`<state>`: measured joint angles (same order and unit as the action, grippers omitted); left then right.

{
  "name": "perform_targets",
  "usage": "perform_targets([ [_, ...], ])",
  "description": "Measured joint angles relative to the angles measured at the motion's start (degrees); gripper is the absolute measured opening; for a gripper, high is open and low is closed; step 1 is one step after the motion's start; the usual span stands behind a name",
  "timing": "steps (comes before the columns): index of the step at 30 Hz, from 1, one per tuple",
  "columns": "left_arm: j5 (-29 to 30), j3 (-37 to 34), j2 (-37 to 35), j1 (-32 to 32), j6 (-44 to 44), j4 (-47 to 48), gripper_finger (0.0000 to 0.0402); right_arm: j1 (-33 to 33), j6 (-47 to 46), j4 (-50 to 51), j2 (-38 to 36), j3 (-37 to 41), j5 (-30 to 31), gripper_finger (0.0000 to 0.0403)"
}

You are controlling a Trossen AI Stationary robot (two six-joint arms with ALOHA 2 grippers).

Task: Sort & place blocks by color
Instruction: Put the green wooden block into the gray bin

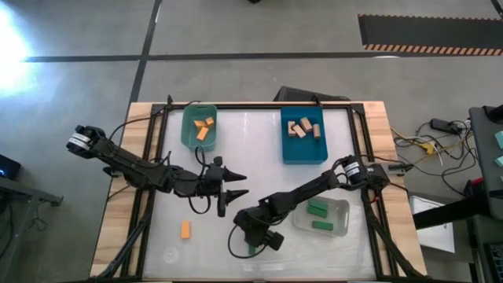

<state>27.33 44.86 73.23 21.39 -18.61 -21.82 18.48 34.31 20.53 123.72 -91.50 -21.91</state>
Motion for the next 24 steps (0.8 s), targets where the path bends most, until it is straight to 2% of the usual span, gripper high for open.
perform_targets([
  [4,0.0,0.0,0.0,0.0,0.0,0.0,0.0206,0.0,0.1,0.2,0.0,0.0,-0.1,0.0185],
  [12,0.0,0.0,0.0,0.0,0.0,0.0,0.0206,0.0,-0.1,0.3,0.0,0.1,0.0,0.0093],
  [24,0.0,0.0,0.0,0.0,0.0,-0.1,0.0206,0.0,-2.1,1.0,-3.3,0.3,2.2,0.0091],
])
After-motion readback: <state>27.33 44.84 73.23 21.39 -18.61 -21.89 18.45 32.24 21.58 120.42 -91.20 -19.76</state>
